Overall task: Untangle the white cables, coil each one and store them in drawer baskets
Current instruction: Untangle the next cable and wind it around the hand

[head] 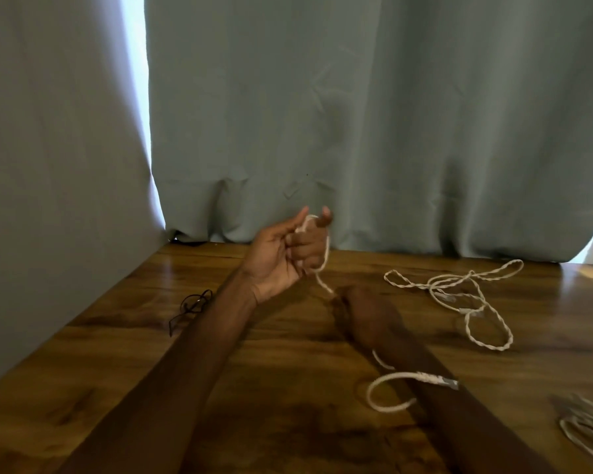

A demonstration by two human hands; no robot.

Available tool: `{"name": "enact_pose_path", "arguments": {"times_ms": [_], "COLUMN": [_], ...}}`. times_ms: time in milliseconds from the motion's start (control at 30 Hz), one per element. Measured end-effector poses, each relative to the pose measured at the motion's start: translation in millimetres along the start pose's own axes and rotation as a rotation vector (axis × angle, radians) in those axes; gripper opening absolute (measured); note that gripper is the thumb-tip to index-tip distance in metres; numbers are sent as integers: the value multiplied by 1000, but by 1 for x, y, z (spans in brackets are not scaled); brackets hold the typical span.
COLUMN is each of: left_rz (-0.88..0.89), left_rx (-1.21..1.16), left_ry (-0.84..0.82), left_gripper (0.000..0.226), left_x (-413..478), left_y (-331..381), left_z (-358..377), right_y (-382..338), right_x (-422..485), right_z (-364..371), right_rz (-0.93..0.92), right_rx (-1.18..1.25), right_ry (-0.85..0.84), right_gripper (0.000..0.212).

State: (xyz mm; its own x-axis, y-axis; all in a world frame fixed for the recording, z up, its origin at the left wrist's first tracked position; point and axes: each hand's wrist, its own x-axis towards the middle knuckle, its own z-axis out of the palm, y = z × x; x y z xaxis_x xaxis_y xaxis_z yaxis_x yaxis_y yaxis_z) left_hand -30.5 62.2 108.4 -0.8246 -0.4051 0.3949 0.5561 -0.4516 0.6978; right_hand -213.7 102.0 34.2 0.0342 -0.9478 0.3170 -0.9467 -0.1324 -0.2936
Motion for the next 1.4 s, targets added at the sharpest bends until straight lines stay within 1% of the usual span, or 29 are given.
{"name": "enact_pose_path", "arguments": {"times_ms": [67,133,200,267,400,467,533,633,767,833,867,967,1033,1100,1167,1233,1267,1300,1367,1400], "left_rz": [207,378,460,454,421,416,373,279,221,131,77,7,-14,-69,-113,-102,-76,-41,-1,6], "left_rx": [-113,-208,-171,-40,195,363,570,898,1248,1366,1353,1299,1325,1309,1316,1324,1352,1412,1530,1555], "left_ry": [185,399,569,692,811,882,955,960,883,796,746,654,651,656,592,544,555,593,675,717], "left_gripper": [26,29,33,33,24,18,19,27,21,29,34,56,63,68,69,65,62,61,63,66], "left_x": [-4,-12,-18,-19,-8,-4,-4,-7,-4,-1,1,1,2,1,-1,-3,-6,-9,-17,-22], "left_y": [14,26,29,23,11,6,3,-6,-27,-31,-33,-38,-41,-42,-42,-44,-44,-41,-33,-29], "left_z": [-17,-37,-54,-63,-68,-71,-77,-81,-70,-59,-54,-44,-44,-43,-38,-35,-34,-36,-43,-48], "right_y": [-17,-28,-38,-42,-32,-27,-24,-17,-6,1,4,10,12,14,16,21,23,26,31,33], "right_x": [-5,-9,-13,-13,-9,-10,-13,-14,-7,-2,0,1,0,-1,-1,0,-2,-3,-6,-7], "right_z": [5,4,1,-2,-23,-32,-35,-41,-52,-56,-58,-61,-61,-60,-60,-61,-64,-67,-75,-79], "right_rz": [-107,-172,-236,-287,-312,-333,-347,-300,-229,-149,-116,-62,-42,-33,-47,-81,-84,-81,-61,-56], "right_rx": [-11,14,43,43,25,44,126,398,1007,1242,1309,1384,1434,1482,1508,1497,1473,1428,1287,1234], "right_ry": [-76,-119,-153,-141,-37,-27,-44,-88,-108,-110,-111,-111,-123,-170,-263,-392,-452,-507,-581,-615], "right_gripper": [22,23,33,36,41,42,44,42,18,19,19,21,23,21,24,39,44,43,26,21]}}
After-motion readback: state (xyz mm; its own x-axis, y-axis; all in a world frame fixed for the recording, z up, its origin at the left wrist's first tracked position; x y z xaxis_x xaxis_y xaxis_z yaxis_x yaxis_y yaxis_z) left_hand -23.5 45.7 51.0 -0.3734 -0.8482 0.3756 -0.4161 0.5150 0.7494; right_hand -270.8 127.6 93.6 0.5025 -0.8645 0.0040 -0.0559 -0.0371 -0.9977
